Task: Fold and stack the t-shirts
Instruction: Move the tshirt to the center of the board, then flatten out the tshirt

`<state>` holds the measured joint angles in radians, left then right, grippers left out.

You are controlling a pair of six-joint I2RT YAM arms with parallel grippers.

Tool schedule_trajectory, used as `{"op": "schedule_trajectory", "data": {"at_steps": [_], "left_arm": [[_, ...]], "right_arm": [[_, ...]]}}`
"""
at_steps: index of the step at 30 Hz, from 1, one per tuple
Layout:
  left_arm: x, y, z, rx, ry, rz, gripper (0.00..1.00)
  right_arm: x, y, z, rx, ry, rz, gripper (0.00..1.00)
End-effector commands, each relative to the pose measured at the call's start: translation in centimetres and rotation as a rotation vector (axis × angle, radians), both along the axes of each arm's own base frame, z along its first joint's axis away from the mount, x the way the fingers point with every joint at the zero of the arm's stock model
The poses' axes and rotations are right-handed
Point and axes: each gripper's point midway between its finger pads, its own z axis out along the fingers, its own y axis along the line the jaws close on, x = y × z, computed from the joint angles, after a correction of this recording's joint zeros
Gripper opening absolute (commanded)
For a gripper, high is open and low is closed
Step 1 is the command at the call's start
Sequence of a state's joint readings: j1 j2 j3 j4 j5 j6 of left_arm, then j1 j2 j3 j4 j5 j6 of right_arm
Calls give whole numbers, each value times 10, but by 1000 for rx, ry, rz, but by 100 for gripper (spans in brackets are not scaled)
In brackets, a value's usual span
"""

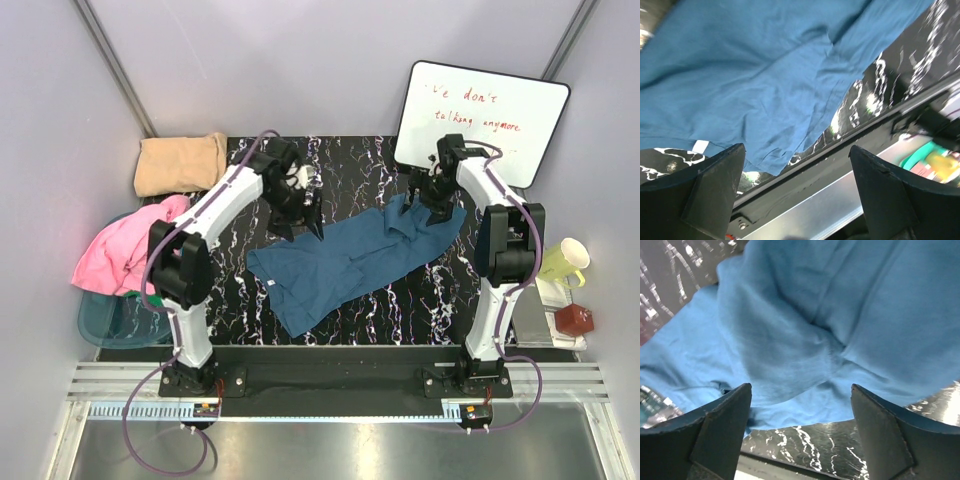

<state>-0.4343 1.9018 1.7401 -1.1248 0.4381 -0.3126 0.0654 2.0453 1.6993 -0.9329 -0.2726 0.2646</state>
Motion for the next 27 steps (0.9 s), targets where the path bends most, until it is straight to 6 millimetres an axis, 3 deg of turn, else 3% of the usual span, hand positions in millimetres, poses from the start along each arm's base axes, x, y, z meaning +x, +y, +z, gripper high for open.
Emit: {"op": "schedule_trajectory", "data": {"at_steps": [1, 3, 5, 7, 11, 14, 22, 27], "left_arm": [[-10, -8, -13, 48, 5, -101, 89], [-15, -14, -25, 85, 20, -136, 88], [-18, -18, -31, 103, 29, -156, 88], [-23, -27, -35, 106, 29, -193, 86], [-34, -49, -41, 113, 23, -272, 86], [-39, -64, -42, 119, -5, -337, 87], [-59, -92, -49, 140, -58, -503, 88], [-71, -103, -69, 203, -69, -583, 87]], "right_arm": [[1, 23, 11, 123, -39, 58, 82], [-3, 29, 3, 156, -16, 72, 76], [-4, 37, -3, 174, -5, 89, 61], [-3, 41, -5, 183, -3, 97, 53], [2, 49, -15, 186, 18, 101, 18], [9, 50, -14, 185, 12, 96, 2], [34, 47, 16, 159, -89, 83, 0], [44, 45, 29, 146, -130, 74, 0]]}}
